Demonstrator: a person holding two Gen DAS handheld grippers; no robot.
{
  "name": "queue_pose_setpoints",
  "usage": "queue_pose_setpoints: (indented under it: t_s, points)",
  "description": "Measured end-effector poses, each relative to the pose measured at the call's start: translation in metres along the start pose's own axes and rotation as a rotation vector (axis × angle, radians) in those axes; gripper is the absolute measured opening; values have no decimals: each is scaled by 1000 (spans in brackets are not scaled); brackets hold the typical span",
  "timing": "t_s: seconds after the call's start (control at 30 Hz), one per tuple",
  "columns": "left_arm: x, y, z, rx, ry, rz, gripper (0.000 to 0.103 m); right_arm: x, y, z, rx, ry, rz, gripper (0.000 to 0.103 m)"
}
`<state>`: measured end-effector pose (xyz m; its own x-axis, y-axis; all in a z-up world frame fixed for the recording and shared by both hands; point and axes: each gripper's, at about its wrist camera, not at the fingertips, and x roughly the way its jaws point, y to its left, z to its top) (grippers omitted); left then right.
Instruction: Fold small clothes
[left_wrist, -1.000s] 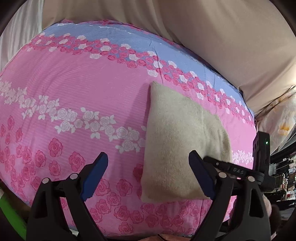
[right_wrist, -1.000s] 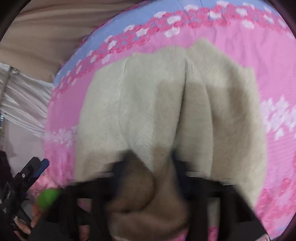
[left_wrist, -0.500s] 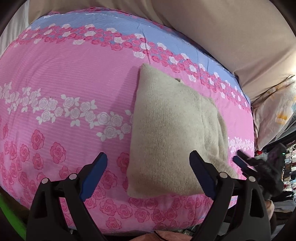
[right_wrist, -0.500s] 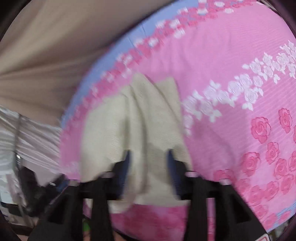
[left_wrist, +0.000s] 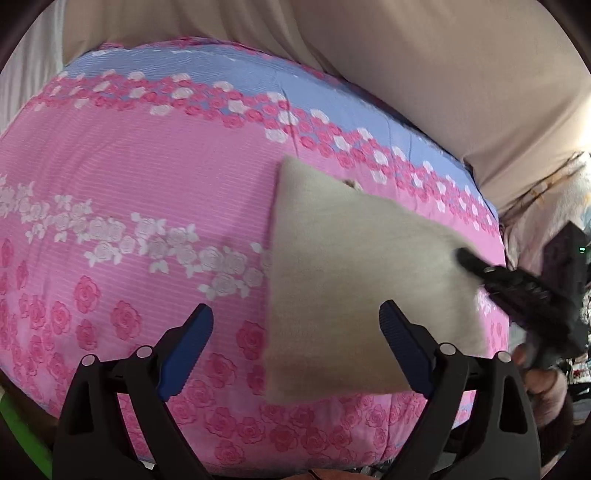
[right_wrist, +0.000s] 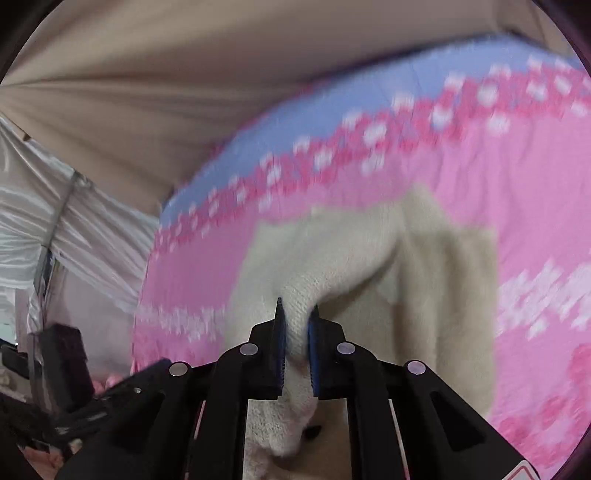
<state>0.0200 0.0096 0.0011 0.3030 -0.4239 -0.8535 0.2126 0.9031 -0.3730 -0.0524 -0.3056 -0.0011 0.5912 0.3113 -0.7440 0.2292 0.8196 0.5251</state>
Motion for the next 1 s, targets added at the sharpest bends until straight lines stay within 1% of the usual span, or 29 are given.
queue_pose_setpoints:
  t_s: [0.03, 0.07, 0.1, 0.13, 0.17, 0.23, 0.27, 0.3, 0.33, 0.37, 0.43, 0.53, 0.57, 0.6, 0.63, 0.67, 0.7, 0.73, 0.77, 0.8, 0.87, 0.93, 0.97, 1.0]
  points:
    - [1, 5, -1, -15, 4, 3, 90, 4, -11, 0, -22, 16, -82, 8]
    - [4, 8, -3, -28, 17, 3, 90, 22, -29, -5, -42, 84, -168, 8]
    - [7, 12, -5, -44, 36, 2, 90, 39, -38, -7, -32, 137, -197, 9]
    - [9, 14, -7, -51, 46, 1, 90, 52, -52, -15, 1, 186, -193, 10]
    - [9, 15, -8, -54, 51, 5, 90, 50, -57, -19, 38, 173, -156, 11]
    - [5, 16, -9, -52, 38, 13, 90, 31, -52, -20, 75, 114, -112, 27]
    - [4, 17, -8, -54, 30, 16, 90, 20, -50, -21, 84, 86, -118, 52]
    - [4, 18, -8, -58, 29, 18, 90, 14, -47, -22, 96, 62, -122, 72]
    - [7, 20, -8, -65, 38, 18, 90, 9, -47, -25, 112, 53, -113, 74]
    - [10, 20, -8, -69, 48, 17, 90, 9, -50, -28, 135, 72, -87, 74]
    - [16, 19, -9, -69, 69, 14, 90, 20, -55, -39, 176, 143, -57, 74]
    - [21, 12, -9, -56, 78, 6, 90, 43, -49, -52, 163, 173, -70, 74]
    - [22, 10, -8, -52, 80, 4, 90, 49, -43, -53, 153, 180, -64, 55]
    - [23, 9, -8, -49, 83, 3, 90, 52, -37, -50, 141, 185, -64, 33]
    - [24, 7, -8, -35, 93, -2, 90, 48, -32, -47, 123, 173, -64, 32]
    - [25, 4, -9, -6, 112, -20, 90, 41, -26, -40, 101, 150, -50, 27]
    - [26, -1, -11, 52, 150, -49, 90, 32, -21, -31, 80, 124, -27, 23]
    - [28, -9, -19, 168, 212, -76, 90, 25, -19, -25, 70, 113, -10, 23]
    - [27, -15, -28, 271, 229, -60, 90, 22, -18, -19, 64, 109, -5, 23]
    - [26, -19, -40, 361, 217, -28, 90, 20, -17, -16, 61, 112, -7, 23]
    - [33, -23, -59, 467, 226, 22, 90, 27, -18, -12, 55, 151, -24, 23]
    - [47, -25, -69, 475, 254, 19, 90, 37, -19, -18, 57, 197, -26, 26]
    - [54, -26, -73, 465, 255, 14, 88, 40, -21, -22, 64, 211, -21, 30]
    - [60, -28, -75, 453, 248, 8, 82, 42, -22, -27, 75, 221, -21, 37]
